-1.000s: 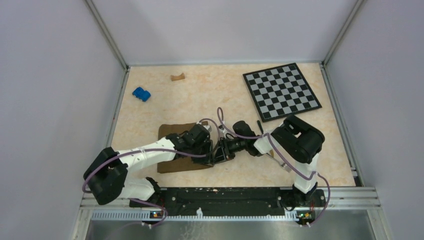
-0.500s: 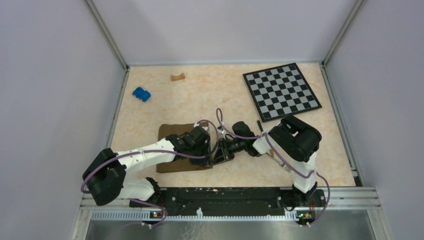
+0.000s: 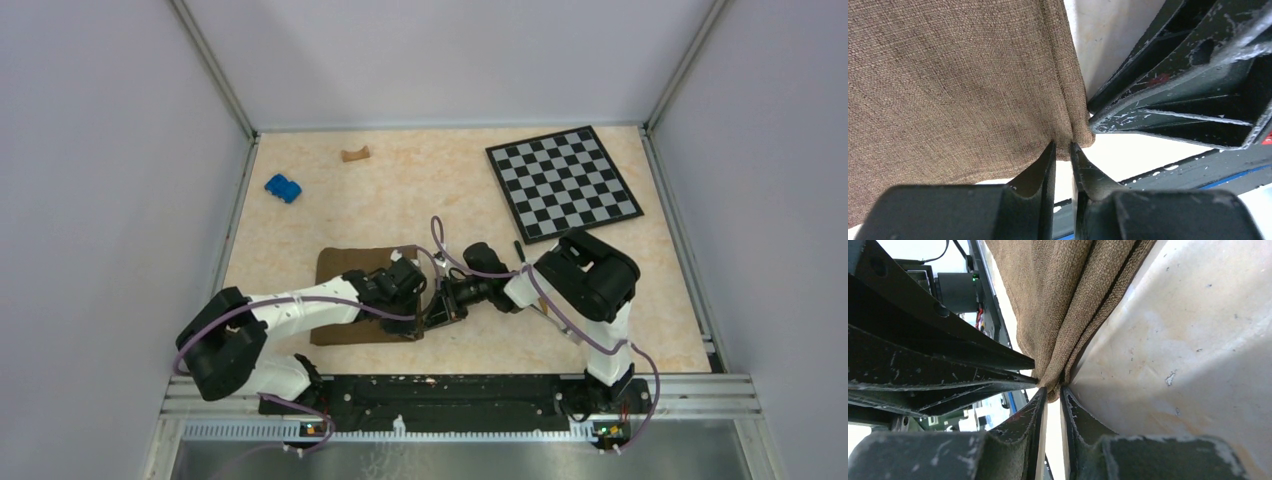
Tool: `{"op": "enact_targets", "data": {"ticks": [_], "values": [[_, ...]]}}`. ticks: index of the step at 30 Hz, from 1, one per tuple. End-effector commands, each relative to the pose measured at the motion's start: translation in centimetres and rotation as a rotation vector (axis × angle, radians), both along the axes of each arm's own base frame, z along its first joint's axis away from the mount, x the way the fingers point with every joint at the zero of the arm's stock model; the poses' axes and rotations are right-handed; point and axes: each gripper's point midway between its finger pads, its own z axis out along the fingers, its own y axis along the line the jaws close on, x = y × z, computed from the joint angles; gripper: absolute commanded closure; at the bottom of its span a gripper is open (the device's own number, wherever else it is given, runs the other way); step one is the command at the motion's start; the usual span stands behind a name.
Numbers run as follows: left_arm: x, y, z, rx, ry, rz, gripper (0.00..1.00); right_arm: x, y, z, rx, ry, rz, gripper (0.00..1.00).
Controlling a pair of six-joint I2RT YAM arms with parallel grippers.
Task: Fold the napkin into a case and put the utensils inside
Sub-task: Smooth out the lower triangle-folded napkin at the center of the board.
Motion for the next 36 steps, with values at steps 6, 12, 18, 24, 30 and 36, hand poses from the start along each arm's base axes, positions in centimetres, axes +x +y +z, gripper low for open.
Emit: {"op": "enact_targets", "data": {"ticks": [6,12,18,24,30,36], "values": [[0.5,-1.0,0.5,0.008,-0.029,-0.002,0.94,-0.6,0.3,-1.9,-0.051,-0.015,0.015,0.87],[0.0,-2.0,1.8,-0.009,-0.033,-0.019,1.0,-0.7,0.5,-2.1,-0.048,-0.015,0.022,0.89],[0.4,-2.0,1.8,0.007,-0.057,-0.007,1.0,-0.9,0.5,-2.0,-0.042,-0.007,0.02,0.93],[0.5,-2.4,1.8,0.003,-0.055,-0.007,0.94,-0.9,0.3,-1.9,-0.043,-0.005,0.012,0.94],[0.5,-2.6,4.1,-0.063,-0.094,0.0,0.64,0.2,-1.6,-1.4,-0.058,-0.022,-0.07,0.88],[2.8,0.0,9.9,-0.079,-0.298,0.103,0.48,-0.1,-1.8,-1.2,-0.051,-0.034,-0.06,0.68]]}}
